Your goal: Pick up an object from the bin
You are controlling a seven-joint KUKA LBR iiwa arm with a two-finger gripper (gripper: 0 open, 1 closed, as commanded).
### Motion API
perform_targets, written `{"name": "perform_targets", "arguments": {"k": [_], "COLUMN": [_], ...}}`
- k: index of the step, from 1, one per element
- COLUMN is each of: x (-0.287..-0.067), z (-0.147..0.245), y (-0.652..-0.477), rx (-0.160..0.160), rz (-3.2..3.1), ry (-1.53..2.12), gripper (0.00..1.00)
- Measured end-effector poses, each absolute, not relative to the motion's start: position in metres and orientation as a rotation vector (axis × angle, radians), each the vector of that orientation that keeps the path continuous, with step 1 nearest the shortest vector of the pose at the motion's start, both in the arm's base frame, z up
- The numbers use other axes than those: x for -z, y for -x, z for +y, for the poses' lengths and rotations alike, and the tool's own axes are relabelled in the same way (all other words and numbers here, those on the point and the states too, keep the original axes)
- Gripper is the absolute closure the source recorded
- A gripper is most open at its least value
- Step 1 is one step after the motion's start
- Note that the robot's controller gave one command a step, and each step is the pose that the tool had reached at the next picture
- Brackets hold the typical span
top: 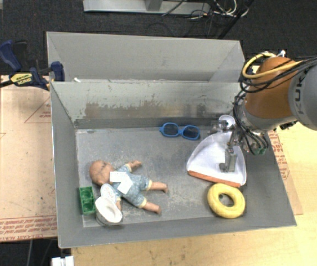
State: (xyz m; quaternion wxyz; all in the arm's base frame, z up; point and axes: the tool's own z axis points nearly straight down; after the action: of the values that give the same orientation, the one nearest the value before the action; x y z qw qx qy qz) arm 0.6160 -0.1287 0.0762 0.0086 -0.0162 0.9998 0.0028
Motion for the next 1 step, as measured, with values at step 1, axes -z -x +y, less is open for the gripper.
{"name": "perform_targets", "arguments": {"k": [1], "x": [-0.0736], "z": [-0.1227], "y": [-0.6109], "rx": [-0.010], "rz": [3.125], "ry": [-0.045], "gripper": [0.00]}}
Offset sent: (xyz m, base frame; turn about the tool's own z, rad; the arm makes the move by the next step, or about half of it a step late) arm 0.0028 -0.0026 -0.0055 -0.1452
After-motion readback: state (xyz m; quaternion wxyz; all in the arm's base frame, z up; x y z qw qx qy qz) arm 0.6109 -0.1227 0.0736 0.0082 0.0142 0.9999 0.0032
